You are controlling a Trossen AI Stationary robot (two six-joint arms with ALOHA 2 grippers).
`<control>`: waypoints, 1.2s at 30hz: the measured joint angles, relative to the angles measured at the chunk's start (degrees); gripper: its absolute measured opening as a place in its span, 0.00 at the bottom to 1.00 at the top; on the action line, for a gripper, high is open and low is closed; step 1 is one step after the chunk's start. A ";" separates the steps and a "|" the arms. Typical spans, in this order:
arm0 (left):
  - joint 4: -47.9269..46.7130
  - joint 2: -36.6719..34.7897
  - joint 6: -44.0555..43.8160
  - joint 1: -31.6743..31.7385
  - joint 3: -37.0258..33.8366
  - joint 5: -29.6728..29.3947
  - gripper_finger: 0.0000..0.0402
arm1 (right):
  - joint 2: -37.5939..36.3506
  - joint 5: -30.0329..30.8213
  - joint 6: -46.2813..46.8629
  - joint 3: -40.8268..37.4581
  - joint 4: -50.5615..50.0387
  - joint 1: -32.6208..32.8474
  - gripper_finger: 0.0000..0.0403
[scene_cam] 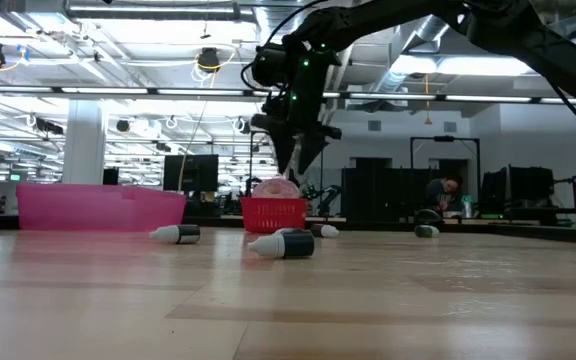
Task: Pick & Place Food Item
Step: Adjust the red bin
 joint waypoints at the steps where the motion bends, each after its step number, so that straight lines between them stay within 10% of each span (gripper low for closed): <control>1: -0.09 0.00 0.01 0.01 0.00 0.00 0.23 | -0.03 0.99 -0.54 0.31 -0.88 -0.14 0.55; 36: -1.89 0.02 -1.57 0.02 0.00 0.07 0.23 | -0.03 2.34 -1.23 -5.21 3.05 -6.58 0.55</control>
